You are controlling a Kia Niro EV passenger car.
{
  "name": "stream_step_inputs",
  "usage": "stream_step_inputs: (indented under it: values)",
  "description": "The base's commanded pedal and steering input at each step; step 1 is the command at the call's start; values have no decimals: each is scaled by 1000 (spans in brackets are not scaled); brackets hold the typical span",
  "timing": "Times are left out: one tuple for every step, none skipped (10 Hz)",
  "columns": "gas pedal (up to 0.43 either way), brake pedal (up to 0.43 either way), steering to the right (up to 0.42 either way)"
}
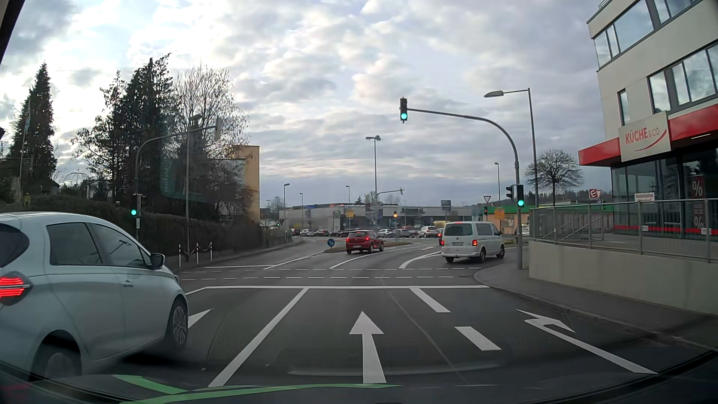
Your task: Follow the waypoints while adhering to traffic rules and regulations
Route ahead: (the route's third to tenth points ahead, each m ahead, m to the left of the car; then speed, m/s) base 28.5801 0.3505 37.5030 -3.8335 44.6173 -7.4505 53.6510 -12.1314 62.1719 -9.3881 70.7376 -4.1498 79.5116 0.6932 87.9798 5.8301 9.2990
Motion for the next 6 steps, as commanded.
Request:
stream_step_inputs:
  values:
    - [0, 171, 0]
    - [0, 171, 3]
    - [0, 171, 5]
    - [0, 171, 8]
    - [0, 177, 8]
    - [0, 177, 9]
